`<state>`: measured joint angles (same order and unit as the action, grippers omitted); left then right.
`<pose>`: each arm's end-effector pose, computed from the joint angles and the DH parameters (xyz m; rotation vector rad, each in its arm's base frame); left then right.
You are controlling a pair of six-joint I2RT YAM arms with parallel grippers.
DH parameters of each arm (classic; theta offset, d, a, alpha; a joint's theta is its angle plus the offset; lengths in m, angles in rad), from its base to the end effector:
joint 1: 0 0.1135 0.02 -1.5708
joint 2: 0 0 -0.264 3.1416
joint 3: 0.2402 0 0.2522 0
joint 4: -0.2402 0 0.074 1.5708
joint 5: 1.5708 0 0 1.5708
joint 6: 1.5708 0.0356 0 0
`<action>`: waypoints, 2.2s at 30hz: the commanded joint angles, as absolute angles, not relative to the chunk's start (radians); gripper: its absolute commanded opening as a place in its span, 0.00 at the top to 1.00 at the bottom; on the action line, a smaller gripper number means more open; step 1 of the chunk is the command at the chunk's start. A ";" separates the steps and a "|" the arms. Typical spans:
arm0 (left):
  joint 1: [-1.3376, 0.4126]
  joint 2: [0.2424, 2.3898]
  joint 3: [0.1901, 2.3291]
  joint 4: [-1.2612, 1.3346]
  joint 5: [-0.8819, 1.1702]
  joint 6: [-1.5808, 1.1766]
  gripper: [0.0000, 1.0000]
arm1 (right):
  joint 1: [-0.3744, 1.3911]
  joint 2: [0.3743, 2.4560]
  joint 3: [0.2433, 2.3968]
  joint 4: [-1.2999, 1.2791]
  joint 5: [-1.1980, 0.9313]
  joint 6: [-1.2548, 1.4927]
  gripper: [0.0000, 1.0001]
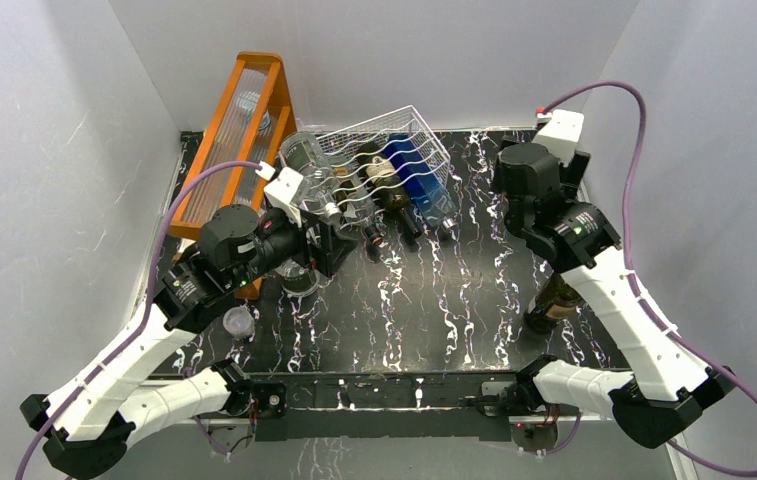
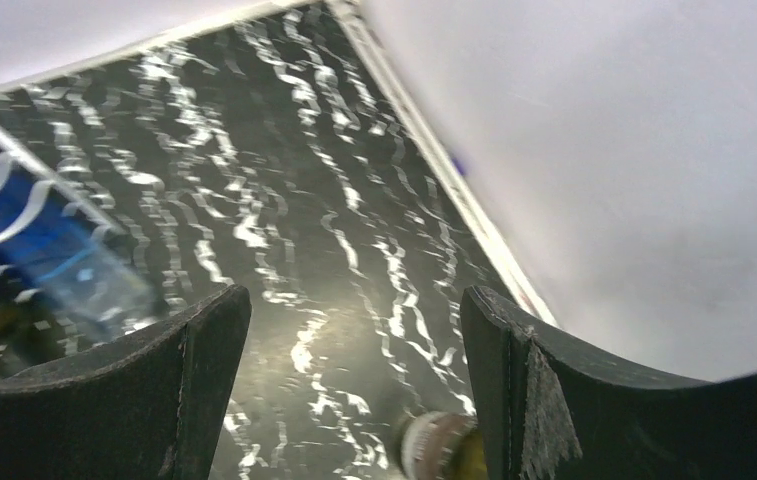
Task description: Put the wine bottle on the wine rack
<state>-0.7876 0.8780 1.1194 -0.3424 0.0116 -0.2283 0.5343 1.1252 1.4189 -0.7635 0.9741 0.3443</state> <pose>0.1295 -0.1306 0.4224 0.4866 1.6617 -0.7699 0.1933 0.0801 0.4375 0.4014 1.8008 -0.3830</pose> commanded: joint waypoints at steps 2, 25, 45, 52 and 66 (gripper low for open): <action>-0.785 0.858 1.112 -0.296 0.047 -0.269 0.02 | 0.445 1.082 1.425 -0.895 1.053 0.425 0.12; -0.785 0.807 1.013 -0.273 -0.004 -0.210 0.02 | 0.439 0.804 1.156 -1.085 1.030 0.708 0.22; -0.785 0.895 1.026 -0.224 0.023 -0.238 0.02 | 0.440 0.768 1.149 -0.923 0.795 0.442 0.98; -0.785 0.916 0.971 -0.150 0.045 -0.262 0.02 | 0.440 0.805 1.171 -0.814 0.407 0.373 1.00; -0.787 1.039 0.827 0.280 0.286 -0.199 0.02 | 0.440 0.867 1.169 -0.649 -0.054 0.339 1.00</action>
